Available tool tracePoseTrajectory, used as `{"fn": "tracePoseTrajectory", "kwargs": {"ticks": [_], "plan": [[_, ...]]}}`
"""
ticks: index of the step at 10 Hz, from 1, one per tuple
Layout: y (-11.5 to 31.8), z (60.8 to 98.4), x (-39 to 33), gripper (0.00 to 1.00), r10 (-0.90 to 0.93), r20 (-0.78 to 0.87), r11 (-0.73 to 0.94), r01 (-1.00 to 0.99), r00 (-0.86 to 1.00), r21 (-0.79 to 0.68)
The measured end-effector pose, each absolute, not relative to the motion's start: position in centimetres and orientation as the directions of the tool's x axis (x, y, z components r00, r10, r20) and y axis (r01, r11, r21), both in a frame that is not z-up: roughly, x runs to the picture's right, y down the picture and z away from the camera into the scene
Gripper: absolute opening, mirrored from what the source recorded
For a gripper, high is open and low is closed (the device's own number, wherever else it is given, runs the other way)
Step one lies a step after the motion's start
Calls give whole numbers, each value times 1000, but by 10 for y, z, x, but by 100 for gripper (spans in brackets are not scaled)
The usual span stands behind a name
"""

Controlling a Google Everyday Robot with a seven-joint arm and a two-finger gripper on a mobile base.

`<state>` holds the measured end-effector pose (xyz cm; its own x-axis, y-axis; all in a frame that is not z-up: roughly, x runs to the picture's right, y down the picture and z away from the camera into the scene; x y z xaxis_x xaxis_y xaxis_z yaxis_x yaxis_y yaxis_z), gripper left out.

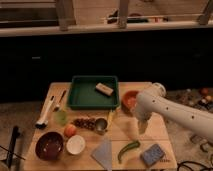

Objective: Place pepper in tray

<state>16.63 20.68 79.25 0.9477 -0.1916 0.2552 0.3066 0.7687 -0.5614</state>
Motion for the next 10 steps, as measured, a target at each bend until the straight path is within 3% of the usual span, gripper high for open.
{"fn": "tracePoseTrajectory", "kwargs": {"ticks": [4, 10], "plan": [[247, 782, 126, 80, -274, 376, 703, 451, 885, -550], [262, 769, 123, 80, -314, 415, 683, 507, 854, -525]]}}
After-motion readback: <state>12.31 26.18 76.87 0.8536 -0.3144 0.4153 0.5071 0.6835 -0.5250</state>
